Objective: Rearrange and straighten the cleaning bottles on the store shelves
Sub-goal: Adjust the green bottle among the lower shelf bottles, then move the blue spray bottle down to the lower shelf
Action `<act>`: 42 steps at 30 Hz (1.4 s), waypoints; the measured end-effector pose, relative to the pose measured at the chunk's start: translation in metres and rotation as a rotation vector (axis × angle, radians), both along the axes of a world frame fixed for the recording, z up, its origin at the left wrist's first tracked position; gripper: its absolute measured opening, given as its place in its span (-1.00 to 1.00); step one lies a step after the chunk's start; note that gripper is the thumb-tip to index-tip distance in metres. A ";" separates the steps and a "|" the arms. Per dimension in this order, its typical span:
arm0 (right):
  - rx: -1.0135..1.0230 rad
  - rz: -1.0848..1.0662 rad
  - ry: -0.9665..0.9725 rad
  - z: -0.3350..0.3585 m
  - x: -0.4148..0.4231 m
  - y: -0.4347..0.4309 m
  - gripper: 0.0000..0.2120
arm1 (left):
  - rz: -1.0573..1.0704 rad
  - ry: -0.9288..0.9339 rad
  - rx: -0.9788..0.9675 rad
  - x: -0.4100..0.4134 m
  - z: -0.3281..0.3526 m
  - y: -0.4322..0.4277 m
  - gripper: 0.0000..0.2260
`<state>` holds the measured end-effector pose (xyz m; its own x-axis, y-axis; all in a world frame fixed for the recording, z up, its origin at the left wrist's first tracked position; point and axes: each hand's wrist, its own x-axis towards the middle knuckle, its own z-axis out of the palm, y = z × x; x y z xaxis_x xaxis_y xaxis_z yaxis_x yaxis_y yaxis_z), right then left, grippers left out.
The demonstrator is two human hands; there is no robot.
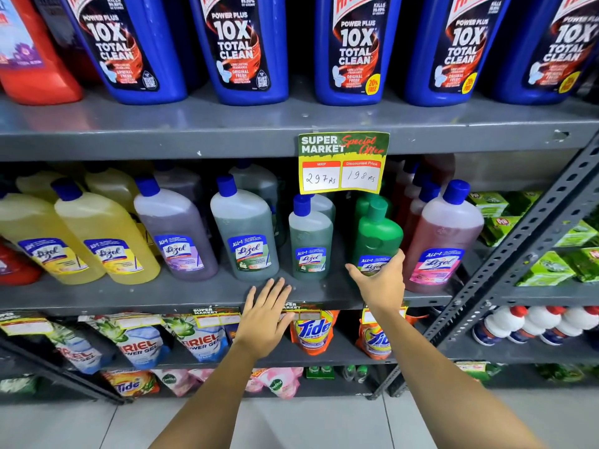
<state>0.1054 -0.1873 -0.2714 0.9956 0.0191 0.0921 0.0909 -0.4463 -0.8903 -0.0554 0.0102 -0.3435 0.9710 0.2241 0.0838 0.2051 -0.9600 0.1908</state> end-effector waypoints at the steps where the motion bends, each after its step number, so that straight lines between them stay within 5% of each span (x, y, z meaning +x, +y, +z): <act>1: -0.001 0.012 0.001 -0.001 0.000 0.000 -0.18 | -0.005 -0.004 0.007 0.000 0.001 0.000 -0.31; 7: 0.103 0.034 -0.037 -0.001 -0.011 -0.016 0.13 | -0.040 -0.103 0.003 -0.011 0.016 -0.002 -0.38; 11: 0.350 0.003 -0.231 -0.010 -0.045 -0.037 -0.18 | -0.031 -0.290 -0.028 -0.025 0.048 -0.005 -0.56; 15: 0.296 0.331 -0.378 0.020 -0.040 -0.024 -0.39 | 0.052 -0.500 -0.026 -0.037 0.110 0.011 -0.64; 18: 0.320 0.492 -0.570 0.087 -0.060 -0.004 -0.81 | 0.119 -0.613 -0.001 -0.047 0.154 0.029 -0.61; 30: 0.488 0.594 -1.097 0.215 -0.164 0.194 -0.71 | 0.166 -0.802 0.242 -0.175 0.254 0.195 -0.62; 42: 0.305 0.507 -1.192 0.280 -0.258 0.381 -0.83 | 0.099 -0.786 0.434 -0.283 0.317 0.363 -0.60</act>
